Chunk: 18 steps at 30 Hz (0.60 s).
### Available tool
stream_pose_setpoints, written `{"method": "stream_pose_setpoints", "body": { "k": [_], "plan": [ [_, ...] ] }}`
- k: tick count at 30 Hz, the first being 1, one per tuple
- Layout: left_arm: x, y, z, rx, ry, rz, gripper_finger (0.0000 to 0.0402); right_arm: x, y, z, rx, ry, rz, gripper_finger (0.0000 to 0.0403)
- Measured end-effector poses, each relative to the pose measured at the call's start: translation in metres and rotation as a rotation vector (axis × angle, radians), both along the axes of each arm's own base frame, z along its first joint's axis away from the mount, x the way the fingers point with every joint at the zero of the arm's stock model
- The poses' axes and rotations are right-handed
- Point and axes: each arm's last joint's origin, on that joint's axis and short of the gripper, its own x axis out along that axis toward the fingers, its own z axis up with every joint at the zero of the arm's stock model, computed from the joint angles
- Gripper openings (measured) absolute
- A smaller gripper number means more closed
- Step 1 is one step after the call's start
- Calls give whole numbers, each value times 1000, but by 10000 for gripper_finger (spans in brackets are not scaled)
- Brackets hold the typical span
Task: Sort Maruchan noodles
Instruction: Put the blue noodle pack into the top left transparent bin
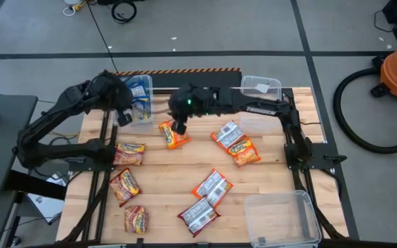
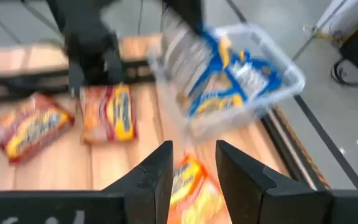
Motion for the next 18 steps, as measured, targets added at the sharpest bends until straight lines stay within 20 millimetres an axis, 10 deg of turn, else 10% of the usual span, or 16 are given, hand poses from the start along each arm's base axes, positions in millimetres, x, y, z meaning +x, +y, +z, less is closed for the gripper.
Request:
{"method": "stream_pose_setpoints", "body": {
  "k": [18],
  "plan": [
    [10,44,-85,-163,6,-41,5,7,130,-76,39,110,177,127]
  ]
}}
